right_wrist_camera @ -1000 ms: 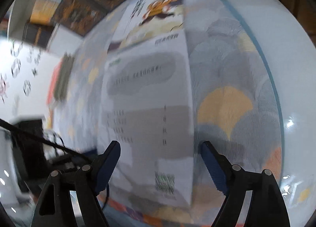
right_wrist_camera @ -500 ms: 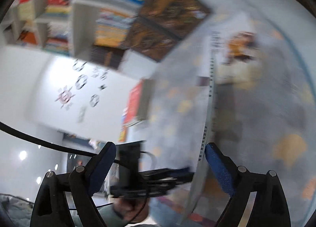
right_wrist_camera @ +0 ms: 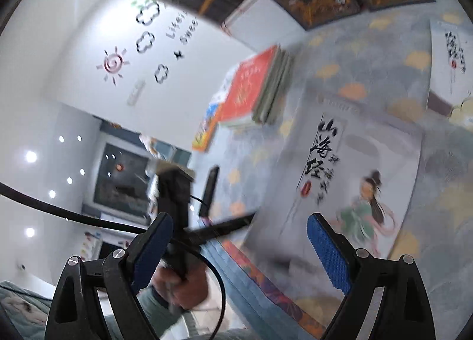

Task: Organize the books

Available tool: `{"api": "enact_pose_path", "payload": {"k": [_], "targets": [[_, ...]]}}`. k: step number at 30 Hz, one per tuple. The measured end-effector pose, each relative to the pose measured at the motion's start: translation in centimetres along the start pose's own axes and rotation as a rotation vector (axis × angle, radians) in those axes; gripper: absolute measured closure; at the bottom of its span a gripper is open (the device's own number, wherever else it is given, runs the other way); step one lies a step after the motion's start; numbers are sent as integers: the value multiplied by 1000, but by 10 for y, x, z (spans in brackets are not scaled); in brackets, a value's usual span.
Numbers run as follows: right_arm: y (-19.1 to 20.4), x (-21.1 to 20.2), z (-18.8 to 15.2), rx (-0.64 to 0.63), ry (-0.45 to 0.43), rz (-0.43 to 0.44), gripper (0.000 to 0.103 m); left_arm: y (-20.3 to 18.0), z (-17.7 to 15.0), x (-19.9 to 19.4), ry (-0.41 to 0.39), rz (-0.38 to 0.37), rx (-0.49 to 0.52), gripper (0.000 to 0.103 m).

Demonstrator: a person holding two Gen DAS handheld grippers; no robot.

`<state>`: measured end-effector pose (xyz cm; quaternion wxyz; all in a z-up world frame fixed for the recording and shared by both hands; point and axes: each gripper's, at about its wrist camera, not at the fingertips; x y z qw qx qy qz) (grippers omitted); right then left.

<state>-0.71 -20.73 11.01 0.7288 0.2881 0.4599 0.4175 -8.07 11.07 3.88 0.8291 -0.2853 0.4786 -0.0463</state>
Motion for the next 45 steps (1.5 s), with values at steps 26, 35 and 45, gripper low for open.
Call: {"api": "enact_pose_path", "payload": {"k": [26, 35, 45], "targets": [[-46, 48, -89, -204, 168, -510, 42, 14, -28, 17, 74, -89, -104, 68], [-58, 38, -84, -96, 131, -454, 42, 10, -20, -4, 3, -415, -282, 68], [-70, 24, -82, -13, 87, -423, 42, -7, -33, 18, -5, -156, -126, 83]]}}
Point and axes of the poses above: each gripper's, at about its wrist camera, not at the fingertips, and x roughly the way its jaws point, y to its left, z to its top, and after that the axes turned 13 degrees about -y, right-handed
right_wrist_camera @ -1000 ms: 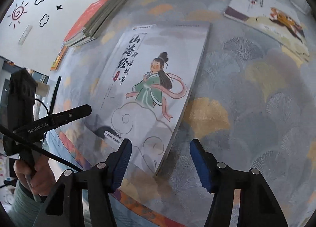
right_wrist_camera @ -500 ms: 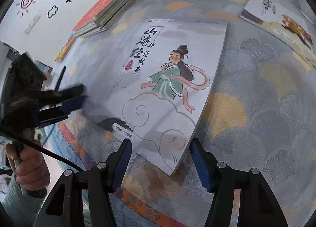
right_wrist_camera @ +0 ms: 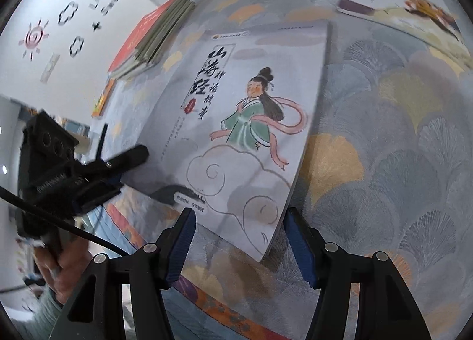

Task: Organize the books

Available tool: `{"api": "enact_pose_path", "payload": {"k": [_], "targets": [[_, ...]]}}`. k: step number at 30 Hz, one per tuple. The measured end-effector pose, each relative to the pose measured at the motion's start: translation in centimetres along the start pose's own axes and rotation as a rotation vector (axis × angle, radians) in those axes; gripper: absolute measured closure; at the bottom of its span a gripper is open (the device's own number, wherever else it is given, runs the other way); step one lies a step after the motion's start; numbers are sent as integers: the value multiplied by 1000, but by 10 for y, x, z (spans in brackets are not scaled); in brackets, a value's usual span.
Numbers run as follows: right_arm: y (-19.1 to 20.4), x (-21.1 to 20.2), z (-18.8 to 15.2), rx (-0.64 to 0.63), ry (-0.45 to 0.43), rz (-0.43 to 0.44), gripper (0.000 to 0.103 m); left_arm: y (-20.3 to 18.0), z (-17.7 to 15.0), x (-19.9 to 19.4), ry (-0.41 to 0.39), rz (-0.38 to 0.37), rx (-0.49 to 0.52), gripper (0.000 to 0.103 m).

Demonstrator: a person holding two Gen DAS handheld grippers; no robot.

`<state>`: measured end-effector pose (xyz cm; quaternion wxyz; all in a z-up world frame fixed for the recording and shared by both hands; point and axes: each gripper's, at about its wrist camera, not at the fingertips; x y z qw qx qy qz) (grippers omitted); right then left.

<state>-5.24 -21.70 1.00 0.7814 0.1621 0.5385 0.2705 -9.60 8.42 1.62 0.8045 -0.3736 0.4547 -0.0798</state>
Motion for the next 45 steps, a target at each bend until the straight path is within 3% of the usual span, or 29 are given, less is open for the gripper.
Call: {"api": "enact_pose_path", "payload": {"k": [9, 12, 15, 18, 24, 26, 29, 34, 37, 40, 43, 45], "targets": [[-7, -4, -2, 60, -5, 37, 41, -18, -13, 23, 58, 11, 43, 83], [-8, -4, -1, 83, 2, 45, 37, -32, -15, 26, 40, 17, 68, 91], [-14, -5, 4, 155, 28, 75, 36, -41, -8, 24, 42, -75, -1, 91], [-27, -16, 7, 224, -8, 98, 23, -43, 2, 22, 64, -165, -85, 91], [-59, -12, 6, 479, -30, 265, 22, -34, 6, 28, 106, -263, -236, 91], [-61, -3, 2, 549, -17, 303, 23, -27, 4, 31, 123, -282, -292, 91], [-59, -2, 3, 572, -44, 309, 52, -21, -1, 34, 154, -261, -306, 91], [-36, -11, 12, 423, -88, 168, 69, -28, -3, 31, 172, -74, -122, 90], [-11, -10, 18, 261, -102, 42, 69, -36, -2, 28, 163, -14, -13, 89], [22, -9, 20, 83, -113, -90, 70, -56, -2, 27, 150, 84, 171, 88], [48, -10, 20, -48, -139, -176, 70, -77, 0, 19, 120, 123, 329, 88], [60, -14, 20, -100, -158, -205, 70, -83, 5, 13, 107, 109, 385, 90]]}}
Point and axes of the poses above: each gripper's, at about its wrist camera, not at the fingertips, and x roughly the way its jaws point, y to its left, z to its top, and after that the axes turned 13 degrees about -y, right-handed
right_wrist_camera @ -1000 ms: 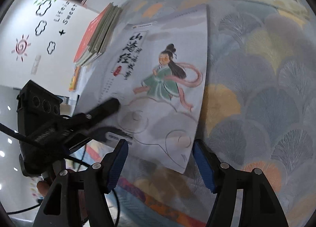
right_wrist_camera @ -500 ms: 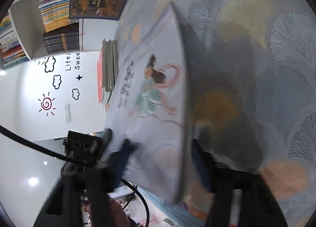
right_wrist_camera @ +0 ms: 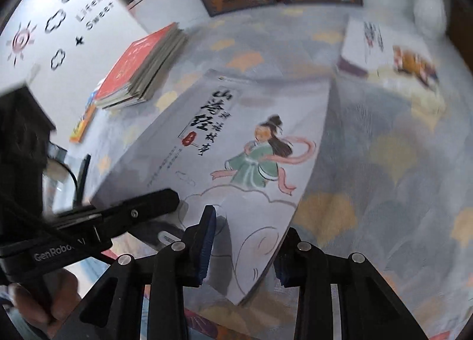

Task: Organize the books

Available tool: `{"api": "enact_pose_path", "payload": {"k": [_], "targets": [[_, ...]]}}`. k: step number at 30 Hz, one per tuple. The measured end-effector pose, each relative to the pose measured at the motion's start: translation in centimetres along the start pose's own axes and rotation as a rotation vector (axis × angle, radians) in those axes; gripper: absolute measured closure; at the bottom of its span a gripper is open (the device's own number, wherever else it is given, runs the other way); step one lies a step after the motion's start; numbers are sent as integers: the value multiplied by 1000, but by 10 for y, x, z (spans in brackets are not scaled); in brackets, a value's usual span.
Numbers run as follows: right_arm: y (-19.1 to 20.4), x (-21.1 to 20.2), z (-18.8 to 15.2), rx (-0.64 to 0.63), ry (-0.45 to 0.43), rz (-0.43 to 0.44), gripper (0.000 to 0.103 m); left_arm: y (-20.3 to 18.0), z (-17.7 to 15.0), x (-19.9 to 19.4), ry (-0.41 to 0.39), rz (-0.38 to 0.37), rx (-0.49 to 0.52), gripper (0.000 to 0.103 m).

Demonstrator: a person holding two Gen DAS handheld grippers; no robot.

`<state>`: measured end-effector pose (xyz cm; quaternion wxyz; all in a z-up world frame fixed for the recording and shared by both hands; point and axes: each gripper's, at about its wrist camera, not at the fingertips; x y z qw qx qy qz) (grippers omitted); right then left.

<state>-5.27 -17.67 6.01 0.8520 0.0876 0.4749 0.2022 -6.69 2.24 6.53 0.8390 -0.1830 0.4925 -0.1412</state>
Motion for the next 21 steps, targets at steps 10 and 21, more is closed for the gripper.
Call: {"api": "enact_pose_path", "payload": {"k": [10, 21], "targets": [[54, -28, 13, -98, -87, -72, 70, 18, 27, -35, -32, -168, 34, 90], [154, -1, 99, -147, -225, -5, 69, 90, 114, -95, -224, -198, 9, 88]]}}
Point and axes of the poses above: each gripper's, at about its wrist camera, not at the fingertips, and x roughly the way its jaws point, y to its left, z to its top, and after that the axes turned 13 degrees about -y, right-handed
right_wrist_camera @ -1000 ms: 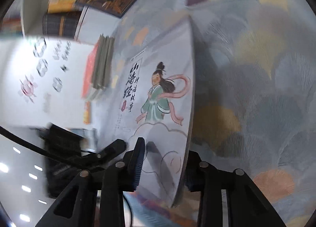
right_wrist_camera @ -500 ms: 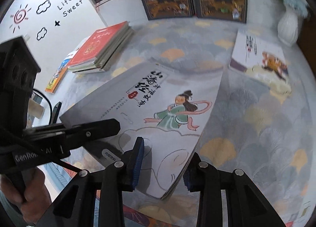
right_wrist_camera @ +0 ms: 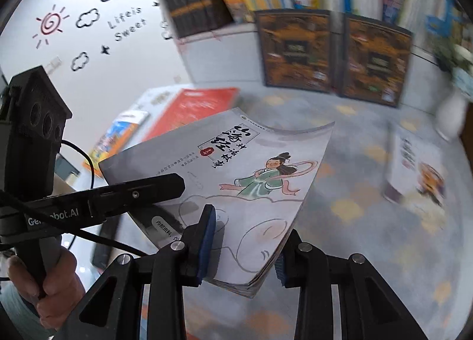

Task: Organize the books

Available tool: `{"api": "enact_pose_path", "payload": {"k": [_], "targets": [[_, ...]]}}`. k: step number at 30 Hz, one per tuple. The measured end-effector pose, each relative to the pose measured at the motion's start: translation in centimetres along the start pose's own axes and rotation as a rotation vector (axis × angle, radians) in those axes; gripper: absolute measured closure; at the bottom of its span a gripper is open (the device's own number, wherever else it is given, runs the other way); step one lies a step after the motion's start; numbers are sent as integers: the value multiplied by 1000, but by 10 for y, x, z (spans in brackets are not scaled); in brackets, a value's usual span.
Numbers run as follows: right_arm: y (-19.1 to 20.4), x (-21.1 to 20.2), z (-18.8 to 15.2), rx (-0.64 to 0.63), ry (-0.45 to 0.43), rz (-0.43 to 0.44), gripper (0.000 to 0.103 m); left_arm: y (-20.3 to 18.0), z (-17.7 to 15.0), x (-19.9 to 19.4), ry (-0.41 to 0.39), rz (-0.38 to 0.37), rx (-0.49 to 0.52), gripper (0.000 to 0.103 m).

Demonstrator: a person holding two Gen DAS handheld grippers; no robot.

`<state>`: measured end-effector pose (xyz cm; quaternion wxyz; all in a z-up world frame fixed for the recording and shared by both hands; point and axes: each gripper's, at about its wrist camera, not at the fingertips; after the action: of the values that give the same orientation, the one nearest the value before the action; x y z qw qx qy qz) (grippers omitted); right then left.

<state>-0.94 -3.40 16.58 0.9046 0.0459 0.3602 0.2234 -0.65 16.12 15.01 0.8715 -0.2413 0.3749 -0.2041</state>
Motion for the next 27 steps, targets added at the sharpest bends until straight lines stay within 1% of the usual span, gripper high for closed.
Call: {"api": "enact_pose_path", "payload": {"k": [3, 5, 7, 9, 12, 16, 18, 21, 23, 26, 27], "targets": [[24, 32, 18, -2, -3, 42, 68, 35, 25, -9, -44, 39, -21, 88], [42, 65, 29, 26, 34, 84, 68, 60, 37, -16, -72, 75, -48, 88], [56, 87, 32, 42, 58, 106, 68, 81, 44, -18, -86, 94, -74, 87], [69, 109, 36, 29, 67, 97, 68, 106, 51, -14, -83, 109, -105, 88], [81, 132, 44, 12, 68, 68, 68, 125, 59, -8, -77, 115, -110, 89], [79, 159, 52, 60, 97, 42, 67, 153, 74, 11, -64, 103, -150, 89], [74, 170, 55, 80, 110, 37, 67, 162, 78, 18, -63, 105, -158, 89], [69, 190, 60, 92, 122, 9, 67, 173, 88, 29, -57, 88, -169, 89], [68, 198, 61, 82, 130, 6, 67, 178, 92, 30, -54, 89, -170, 89], [68, 212, 63, 17, 166, 18, 67, 184, 91, 31, -50, 96, -172, 89], [69, 216, 63, -1, 180, 26, 66, 186, 90, 30, -50, 101, -174, 89]]}}
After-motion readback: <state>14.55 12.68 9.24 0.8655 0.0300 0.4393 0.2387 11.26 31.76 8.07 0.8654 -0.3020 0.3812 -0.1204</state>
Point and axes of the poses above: each gripper's, at about its wrist camera, not at the fingertips, and x roughly the way its jaws point, y to its left, z to its top, and after that the axes turned 13 degrees about -y, right-handed
